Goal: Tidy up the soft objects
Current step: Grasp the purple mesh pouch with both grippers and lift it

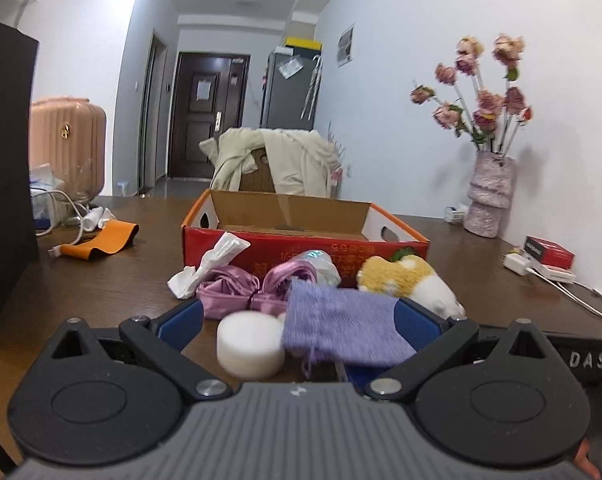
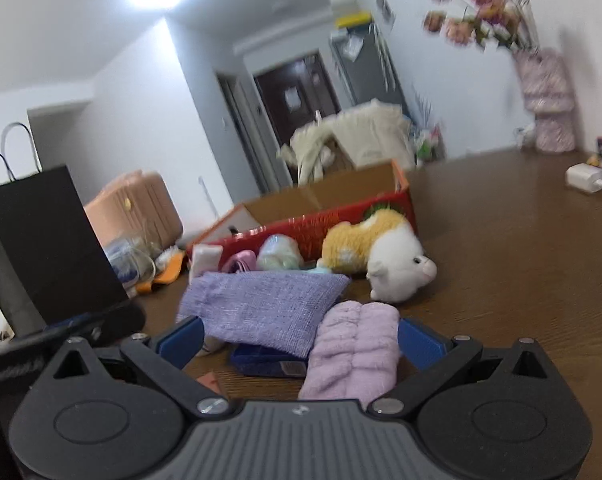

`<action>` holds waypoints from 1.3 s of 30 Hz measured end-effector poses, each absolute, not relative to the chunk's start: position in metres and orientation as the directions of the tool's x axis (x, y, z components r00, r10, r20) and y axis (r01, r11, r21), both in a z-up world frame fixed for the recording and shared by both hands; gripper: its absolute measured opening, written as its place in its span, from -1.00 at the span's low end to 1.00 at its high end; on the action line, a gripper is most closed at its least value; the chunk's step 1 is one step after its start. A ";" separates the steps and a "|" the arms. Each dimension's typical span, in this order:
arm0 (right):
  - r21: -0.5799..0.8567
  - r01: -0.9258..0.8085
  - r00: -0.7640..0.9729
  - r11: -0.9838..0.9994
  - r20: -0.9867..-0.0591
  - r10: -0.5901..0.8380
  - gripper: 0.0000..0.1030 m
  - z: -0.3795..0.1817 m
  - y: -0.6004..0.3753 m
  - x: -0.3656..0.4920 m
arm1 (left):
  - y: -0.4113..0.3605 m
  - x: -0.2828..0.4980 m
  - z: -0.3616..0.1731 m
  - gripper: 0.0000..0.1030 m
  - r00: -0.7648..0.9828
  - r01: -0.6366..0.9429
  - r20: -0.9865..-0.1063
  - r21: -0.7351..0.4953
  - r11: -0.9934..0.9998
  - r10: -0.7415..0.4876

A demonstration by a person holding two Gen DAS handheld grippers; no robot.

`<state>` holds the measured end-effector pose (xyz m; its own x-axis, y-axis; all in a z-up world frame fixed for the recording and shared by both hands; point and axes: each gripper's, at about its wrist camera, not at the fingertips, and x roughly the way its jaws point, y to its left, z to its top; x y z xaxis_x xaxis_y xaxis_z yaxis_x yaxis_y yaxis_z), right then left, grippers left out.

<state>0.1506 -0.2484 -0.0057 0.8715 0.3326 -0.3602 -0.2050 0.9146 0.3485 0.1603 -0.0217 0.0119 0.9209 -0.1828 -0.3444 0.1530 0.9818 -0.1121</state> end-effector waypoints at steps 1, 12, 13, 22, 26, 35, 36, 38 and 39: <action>0.339 -0.203 0.874 0.918 -0.361 0.327 0.95 -0.004 -0.248 0.159 | -0.021 0.170 0.012 1.00 0.917 0.157 -0.351 -0.123 0.980 -0.191; 0.472 -0.228 0.788 0.851 -0.423 0.446 0.20 -0.020 -0.251 0.242 | 0.001 0.241 -0.013 -0.57 0.757 0.204 -0.520 -0.389 0.898 -0.397; 0.488 -0.234 0.783 0.841 -0.418 0.461 0.10 -0.021 -0.250 0.245 | 0.000 0.240 -0.013 -0.76 0.759 0.207 -0.516 -0.387 0.898 -0.397; 0.493 -0.283 0.778 0.823 -0.383 0.498 -0.64 -0.006 -0.247 0.236 | -0.006 0.224 0.026 -0.90 0.791 0.302 -0.405 -0.394 0.868 -0.459; 0.469 -0.330 0.793 0.819 -0.333 0.510 -0.68 0.024 -0.254 0.233 | -0.007 0.238 0.069 -0.90 0.798 0.393 -0.314 -0.374 0.840 -0.514; 0.358 -0.397 0.815 0.845 -0.285 0.504 -0.68 0.101 -0.272 0.341 | -0.034 0.391 0.119 -0.90 0.769 0.443 -0.322 -0.356 0.823 -0.553; 0.353 -0.390 0.813 0.851 -0.302 0.498 -0.68 0.102 -0.273 0.363 | -0.038 0.413 0.116 -0.90 0.761 0.435 -0.346 -0.354 0.828 -0.548; 0.342 -0.382 0.791 0.859 -0.359 0.495 -0.68 0.101 -0.274 0.411 | -0.042 0.464 0.102 -0.90 0.744 0.372 -0.415 -0.395 0.840 -0.524; 0.331 -0.365 0.791 0.870 -0.383 0.478 -0.68 0.098 -0.275 0.436 | -0.044 0.487 0.093 -0.90 0.724 0.351 -0.451 -0.410 0.842 -0.522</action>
<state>0.4359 -0.2747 0.0977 0.7906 0.4775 -0.3834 -0.3649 0.8701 0.3312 0.4874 -0.0441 0.0934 0.7241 -0.5220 -0.4509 0.3511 0.8416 -0.4104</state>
